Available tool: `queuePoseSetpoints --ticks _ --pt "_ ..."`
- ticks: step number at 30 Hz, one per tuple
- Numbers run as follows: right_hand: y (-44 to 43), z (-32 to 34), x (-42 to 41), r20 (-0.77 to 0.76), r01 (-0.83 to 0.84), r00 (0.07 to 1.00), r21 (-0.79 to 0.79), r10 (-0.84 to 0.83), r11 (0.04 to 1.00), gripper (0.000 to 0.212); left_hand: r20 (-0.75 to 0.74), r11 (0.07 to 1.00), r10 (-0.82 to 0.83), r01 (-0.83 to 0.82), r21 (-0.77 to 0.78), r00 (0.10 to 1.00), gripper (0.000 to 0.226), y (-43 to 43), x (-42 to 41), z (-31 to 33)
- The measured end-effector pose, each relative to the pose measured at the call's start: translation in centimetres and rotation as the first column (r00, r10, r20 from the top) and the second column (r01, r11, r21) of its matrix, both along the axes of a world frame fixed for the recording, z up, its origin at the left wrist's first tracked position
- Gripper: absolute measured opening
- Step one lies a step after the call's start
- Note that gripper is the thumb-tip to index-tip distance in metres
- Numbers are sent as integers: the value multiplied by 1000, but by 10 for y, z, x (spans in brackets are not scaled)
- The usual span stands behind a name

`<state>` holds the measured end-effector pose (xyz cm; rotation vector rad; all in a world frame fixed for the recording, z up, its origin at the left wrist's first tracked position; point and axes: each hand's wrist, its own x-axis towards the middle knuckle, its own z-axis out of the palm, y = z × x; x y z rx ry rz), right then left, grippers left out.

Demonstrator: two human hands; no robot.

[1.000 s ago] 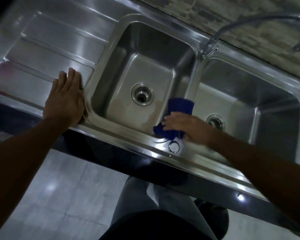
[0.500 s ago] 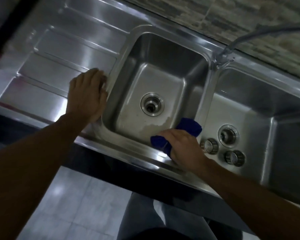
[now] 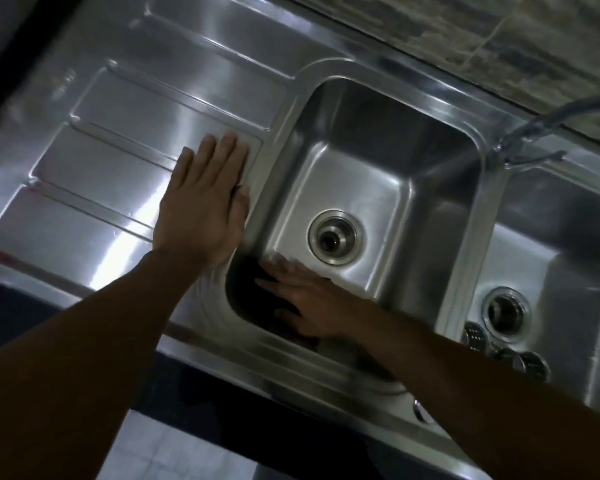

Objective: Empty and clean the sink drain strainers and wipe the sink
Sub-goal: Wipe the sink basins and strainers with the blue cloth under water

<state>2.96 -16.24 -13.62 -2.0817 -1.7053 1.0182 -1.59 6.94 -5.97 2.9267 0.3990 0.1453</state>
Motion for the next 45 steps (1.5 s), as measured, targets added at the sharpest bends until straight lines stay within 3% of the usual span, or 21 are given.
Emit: queuePoseSetpoints --ticks 3,7,10,13,17,21,26,28,33,36,39,43,45 --pt "5 -25 11 151 -242 961 38 234 970 63 -12 1000 4 -4 13 1000 58 0 1 -3" --pt "-1 -48 11 269 -224 946 131 183 966 64 -3 1000 7 -7 12 1000 58 -1 0 0" --pt "3 -59 10 378 -140 924 186 61 972 61 0 1000 15 -15 11 1000 58 -4 1 4" --pt "16 -62 47 385 53 910 259 -153 964 58 -21 1000 24 -25 -11 999 58 -5 2 8" --pt "31 -54 137 374 353 852 110 -368 929 71 -21 999 37 -38 -33 999 56 -4 18 18" --pt "40 -49 122 289 430 854 79 -433 899 72 -15 999 6 -7 -39 1000 56 -5 47 25" --pt "26 -51 48 284 295 905 113 -316 949 65 -82 1000 0 1 2 997 59 -10 68 17" --pt "29 -53 62 317 289 897 107 -308 951 70 -66 1000 6 -5 11 998 59 -8 69 11" --pt "42 -49 154 411 498 788 11 -458 867 72 -27 1000 -12 12 -16 1000 58 -2 71 4" --pt "25 -43 181 480 506 762 -23 -435 862 70 -19 1000 -12 12 -25 1000 57 -2 71 3" --pt "-7 -42 163 486 670 660 -37 -573 741 67 -27 1000 2 -3 -31 1000 56 -3 69 7" --pt "-26 -42 116 386 922 374 -59 -844 382 70 -27 999 10 -11 -45 1000 59 -11 71 16" --pt "-20 -44 105 311 955 290 -38 -905 293 69 -34 999 15 -16 -38 999 59 -12 70 18"
